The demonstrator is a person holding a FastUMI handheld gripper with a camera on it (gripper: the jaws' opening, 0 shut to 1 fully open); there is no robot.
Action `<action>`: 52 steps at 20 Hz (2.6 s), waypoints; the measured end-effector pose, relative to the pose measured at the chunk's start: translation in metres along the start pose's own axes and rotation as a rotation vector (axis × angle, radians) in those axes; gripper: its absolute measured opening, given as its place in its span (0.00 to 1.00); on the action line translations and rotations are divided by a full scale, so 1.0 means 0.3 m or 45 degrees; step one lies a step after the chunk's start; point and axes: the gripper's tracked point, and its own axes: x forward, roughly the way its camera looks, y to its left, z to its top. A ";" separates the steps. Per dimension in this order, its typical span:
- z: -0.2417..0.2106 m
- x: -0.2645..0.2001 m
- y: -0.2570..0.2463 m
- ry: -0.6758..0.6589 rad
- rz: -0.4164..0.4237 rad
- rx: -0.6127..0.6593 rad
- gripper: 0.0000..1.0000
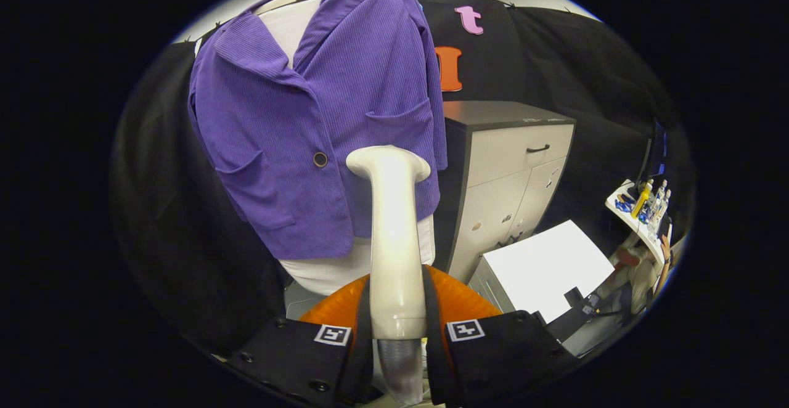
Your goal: Iron the clothes twice with a garment steamer, once on the left side and once on the right side.
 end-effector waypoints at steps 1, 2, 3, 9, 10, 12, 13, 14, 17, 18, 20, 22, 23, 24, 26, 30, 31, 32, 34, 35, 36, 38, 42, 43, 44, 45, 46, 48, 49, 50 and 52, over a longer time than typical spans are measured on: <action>-0.005 0.005 -0.002 0.007 -0.002 0.004 0.43; -0.015 0.005 -0.007 0.013 -0.005 0.006 0.43; -0.017 0.003 -0.008 0.019 -0.007 0.018 0.43; 0.073 -0.062 -0.026 -0.050 -0.003 0.072 0.43; 0.096 -0.077 -0.030 -0.067 -0.005 0.071 0.43; 0.142 -0.108 -0.041 -0.105 -0.010 0.081 0.43; 0.167 -0.124 -0.045 -0.125 -0.011 0.087 0.43; 0.190 -0.144 -0.045 -0.147 -0.013 0.098 0.43; 0.262 -0.206 -0.037 -0.208 -0.011 0.111 0.43; 0.286 -0.227 -0.031 -0.229 -0.005 0.110 0.43; 0.335 -0.269 -0.015 -0.274 0.000 0.093 0.43; 0.380 -0.308 0.002 -0.322 0.002 0.074 0.43; 0.403 -0.323 0.016 -0.343 0.008 0.070 0.43; 0.423 -0.342 0.029 -0.360 0.014 0.069 0.43; 0.466 -0.372 0.051 -0.400 0.021 0.057 0.43; 0.552 -0.439 0.113 -0.492 0.047 0.026 0.43; 0.572 -0.455 0.136 -0.512 0.061 0.016 0.42; 0.590 -0.470 0.158 -0.531 0.077 0.007 0.43; 0.622 -0.497 0.204 -0.564 0.107 -0.006 0.42; 0.643 -0.509 0.225 -0.584 0.120 -0.012 0.42; 0.657 -0.520 0.246 -0.599 0.133 -0.021 0.43; 0.679 -0.550 0.294 -0.627 0.163 -0.033 0.42; 0.716 -0.594 0.385 -0.671 0.223 -0.077 0.43; 0.721 -0.594 0.407 -0.675 0.236 -0.080 0.42; 0.722 -0.593 0.430 -0.678 0.250 -0.081 0.42; 0.729 -0.591 0.454 -0.681 0.263 -0.084 0.42; 0.734 -0.582 0.476 -0.685 0.273 -0.091 0.42; 0.734 -0.563 0.517 -0.684 0.283 -0.116 0.42; 0.727 -0.548 0.533 -0.678 0.283 -0.128 0.42; 0.715 -0.536 0.546 -0.670 0.283 -0.142 0.42; 0.693 -0.507 0.563 -0.649 0.284 -0.167 0.42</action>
